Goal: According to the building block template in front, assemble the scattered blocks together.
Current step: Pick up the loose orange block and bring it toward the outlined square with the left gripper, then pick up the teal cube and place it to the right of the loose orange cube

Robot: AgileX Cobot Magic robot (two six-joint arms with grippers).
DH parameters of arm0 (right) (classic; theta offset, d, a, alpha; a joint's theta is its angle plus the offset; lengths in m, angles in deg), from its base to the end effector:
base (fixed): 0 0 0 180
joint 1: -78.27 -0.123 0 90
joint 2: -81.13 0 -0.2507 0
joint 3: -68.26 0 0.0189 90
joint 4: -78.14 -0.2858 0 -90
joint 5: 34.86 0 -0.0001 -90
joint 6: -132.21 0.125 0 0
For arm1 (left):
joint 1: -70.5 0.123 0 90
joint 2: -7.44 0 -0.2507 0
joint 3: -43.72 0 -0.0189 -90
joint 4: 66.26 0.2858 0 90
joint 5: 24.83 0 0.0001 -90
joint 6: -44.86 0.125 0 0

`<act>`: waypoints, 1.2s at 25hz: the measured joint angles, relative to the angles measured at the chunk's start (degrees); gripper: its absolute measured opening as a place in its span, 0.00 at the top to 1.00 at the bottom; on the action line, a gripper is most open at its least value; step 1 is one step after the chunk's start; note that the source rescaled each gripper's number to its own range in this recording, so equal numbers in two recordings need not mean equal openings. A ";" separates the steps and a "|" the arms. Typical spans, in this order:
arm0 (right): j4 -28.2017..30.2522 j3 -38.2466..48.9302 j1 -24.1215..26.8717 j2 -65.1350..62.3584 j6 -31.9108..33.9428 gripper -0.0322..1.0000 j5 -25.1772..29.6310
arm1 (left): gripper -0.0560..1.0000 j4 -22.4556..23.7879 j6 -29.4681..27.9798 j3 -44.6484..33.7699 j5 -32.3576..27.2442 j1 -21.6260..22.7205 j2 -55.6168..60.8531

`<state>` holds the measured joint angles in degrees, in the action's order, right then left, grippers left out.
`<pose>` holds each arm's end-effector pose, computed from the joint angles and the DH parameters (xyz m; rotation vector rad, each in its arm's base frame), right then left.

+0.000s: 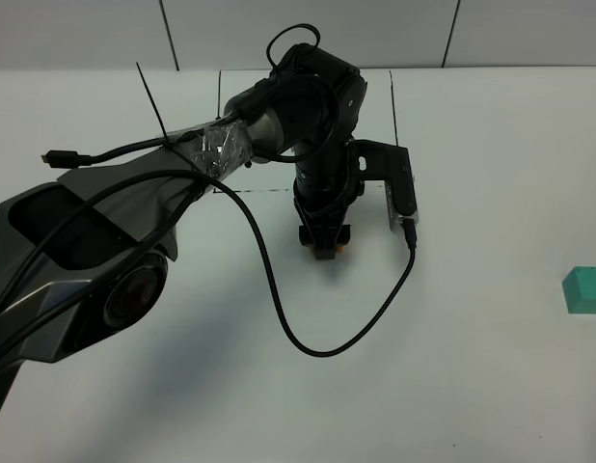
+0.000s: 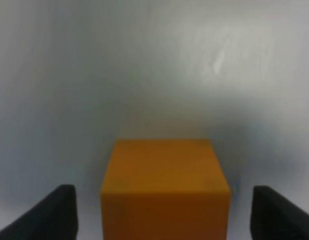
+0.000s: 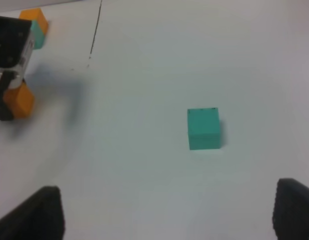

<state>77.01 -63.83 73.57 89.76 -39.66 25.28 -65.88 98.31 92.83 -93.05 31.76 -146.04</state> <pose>0.0913 0.0097 0.2778 0.0603 2.0393 0.1640 0.4076 -0.3260 0.0584 2.1737 2.0878 0.0344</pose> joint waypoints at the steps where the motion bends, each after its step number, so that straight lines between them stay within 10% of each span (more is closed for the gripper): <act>1: 0.00 0.00 0.00 0.00 0.00 0.24 0.00 | 0.31 -0.38 -0.11 0.00 0.00 0.00 0.00; 7: 0.00 0.00 0.00 0.00 0.00 0.24 0.00 | 0.02 -2.69 -3.02 0.00 0.00 0.00 3.52; 20: 0.00 0.00 0.00 0.00 0.00 0.24 0.00 | 0.00 -3.32 -19.91 -0.69 -0.10 5.61 13.69; 30: 0.00 0.00 0.00 0.00 -0.04 0.24 0.00 | 0.00 -3.09 -26.30 -21.72 8.07 16.75 29.95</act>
<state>77.01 -63.83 73.57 89.76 -39.70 25.28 -68.98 72.00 71.11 -84.98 48.52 -116.09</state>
